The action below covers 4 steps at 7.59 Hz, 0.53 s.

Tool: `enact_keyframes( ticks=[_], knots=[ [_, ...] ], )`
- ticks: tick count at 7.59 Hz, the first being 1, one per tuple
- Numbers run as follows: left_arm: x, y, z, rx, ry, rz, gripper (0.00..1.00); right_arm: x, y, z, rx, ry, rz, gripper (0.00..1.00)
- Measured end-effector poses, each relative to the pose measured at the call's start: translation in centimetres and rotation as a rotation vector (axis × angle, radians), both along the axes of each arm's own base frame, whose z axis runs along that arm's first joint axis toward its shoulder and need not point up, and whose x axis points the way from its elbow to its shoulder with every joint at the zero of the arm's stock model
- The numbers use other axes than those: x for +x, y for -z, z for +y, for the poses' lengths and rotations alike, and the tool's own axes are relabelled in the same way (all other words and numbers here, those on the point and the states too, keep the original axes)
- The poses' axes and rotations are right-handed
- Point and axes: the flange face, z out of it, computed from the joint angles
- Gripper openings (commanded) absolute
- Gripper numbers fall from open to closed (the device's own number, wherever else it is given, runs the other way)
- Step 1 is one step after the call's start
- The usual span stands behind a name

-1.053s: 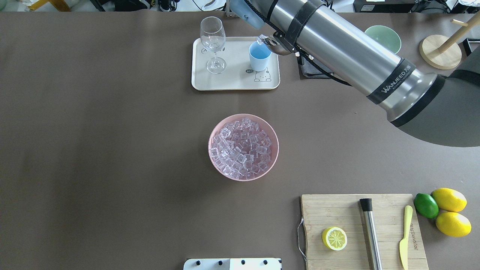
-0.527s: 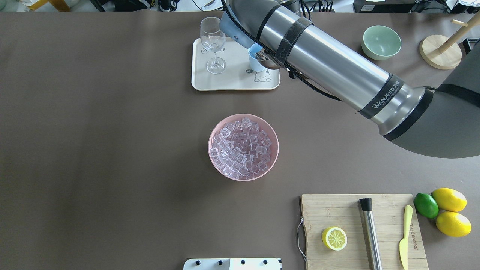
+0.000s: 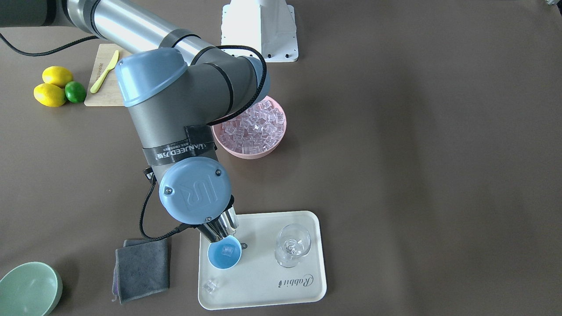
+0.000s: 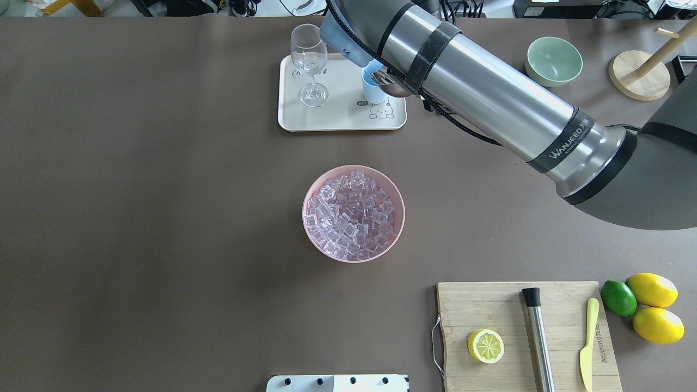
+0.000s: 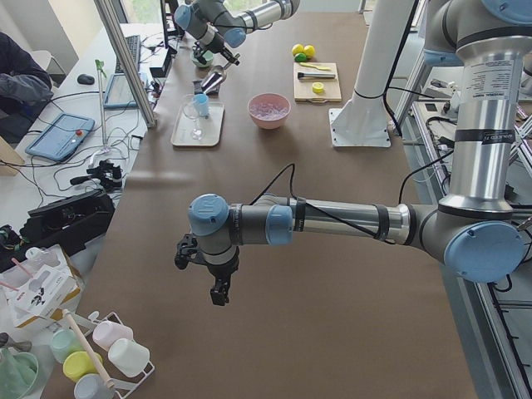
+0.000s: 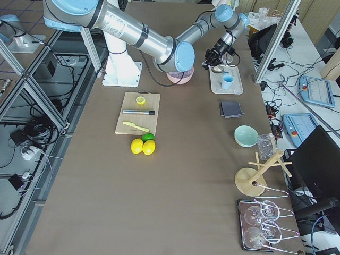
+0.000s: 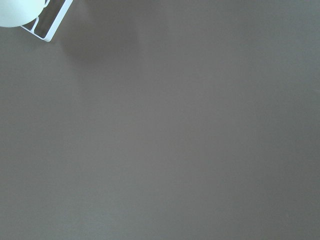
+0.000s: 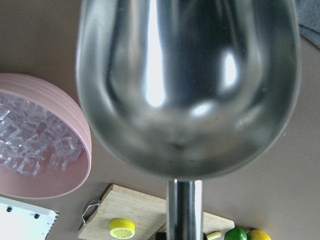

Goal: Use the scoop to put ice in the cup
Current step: 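Carry the empty scoop back toward its spot near the right arm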

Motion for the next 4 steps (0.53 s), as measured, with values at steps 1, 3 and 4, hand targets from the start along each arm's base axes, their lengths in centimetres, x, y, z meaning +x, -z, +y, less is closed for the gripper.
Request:
enact_keyframes(
  ticks=[1,3,4],
  knots=[
    [-0.1,-0.2,0.1,-0.005,0.002,-0.003,0.98,2.3,0.1,1.0,0.016,-0.026,-0.012,0.0],
    [-0.2,-0.5,0.1,-0.013,0.004,-0.004,0.98,8.7,-3.3,6.9,0.066,-0.171,-0.044,0.0],
    [-0.1,-0.7,0.2,-0.018,0.004,-0.003,0.98,11.4,-5.7,9.6,0.085,-0.253,-0.055,0.0]
  ],
)
